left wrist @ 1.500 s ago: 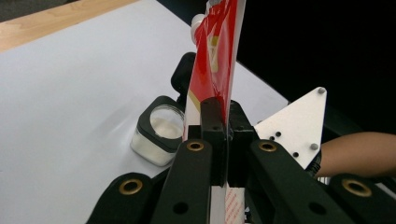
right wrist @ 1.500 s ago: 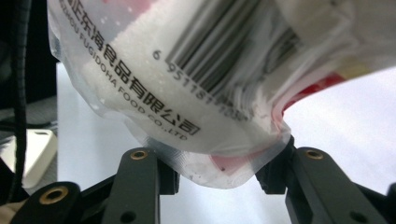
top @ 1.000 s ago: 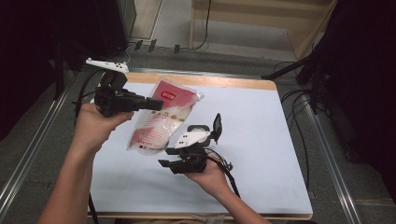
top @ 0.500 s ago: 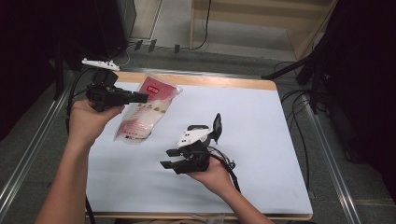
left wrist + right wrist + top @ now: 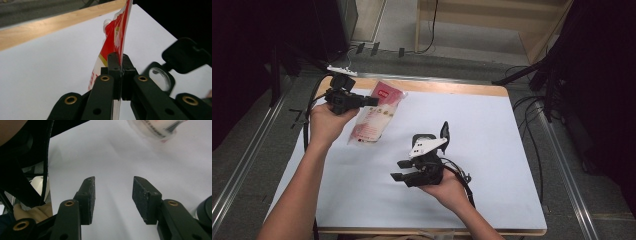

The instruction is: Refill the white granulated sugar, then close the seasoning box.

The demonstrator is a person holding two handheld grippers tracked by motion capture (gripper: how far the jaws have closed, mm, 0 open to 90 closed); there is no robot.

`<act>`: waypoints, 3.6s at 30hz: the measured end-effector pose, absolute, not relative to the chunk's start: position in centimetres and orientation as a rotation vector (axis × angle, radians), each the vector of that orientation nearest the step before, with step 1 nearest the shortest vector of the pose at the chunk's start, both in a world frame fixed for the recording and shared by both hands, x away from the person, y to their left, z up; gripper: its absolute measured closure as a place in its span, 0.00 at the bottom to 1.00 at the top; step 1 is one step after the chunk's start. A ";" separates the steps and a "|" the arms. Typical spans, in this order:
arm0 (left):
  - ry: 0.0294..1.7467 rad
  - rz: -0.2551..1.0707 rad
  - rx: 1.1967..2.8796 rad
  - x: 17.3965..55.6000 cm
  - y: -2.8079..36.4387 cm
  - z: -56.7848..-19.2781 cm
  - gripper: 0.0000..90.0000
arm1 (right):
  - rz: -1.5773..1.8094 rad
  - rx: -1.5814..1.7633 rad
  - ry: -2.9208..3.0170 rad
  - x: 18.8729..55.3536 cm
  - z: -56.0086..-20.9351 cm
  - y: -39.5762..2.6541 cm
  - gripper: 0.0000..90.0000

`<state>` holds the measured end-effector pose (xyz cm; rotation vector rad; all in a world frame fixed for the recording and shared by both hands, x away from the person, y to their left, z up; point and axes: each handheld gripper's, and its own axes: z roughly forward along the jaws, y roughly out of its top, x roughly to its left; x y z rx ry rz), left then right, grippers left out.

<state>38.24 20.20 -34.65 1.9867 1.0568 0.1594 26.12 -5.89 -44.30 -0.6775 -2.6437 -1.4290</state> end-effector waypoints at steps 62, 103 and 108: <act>1.043 0.233 1.900 32.0 27.1 -39.9 0.70 | -1.413 -0.715 -2.703 26.7 -43.9 -10.7 0.55; 1.119 0.283 1.930 28.1 30.7 -40.0 0.47 | -1.373 -0.748 -2.672 27.9 -43.1 -14.0 0.56; 1.124 0.285 1.938 28.2 31.5 -40.4 0.48 | -1.381 -0.726 -2.668 28.0 -43.0 -14.2 0.57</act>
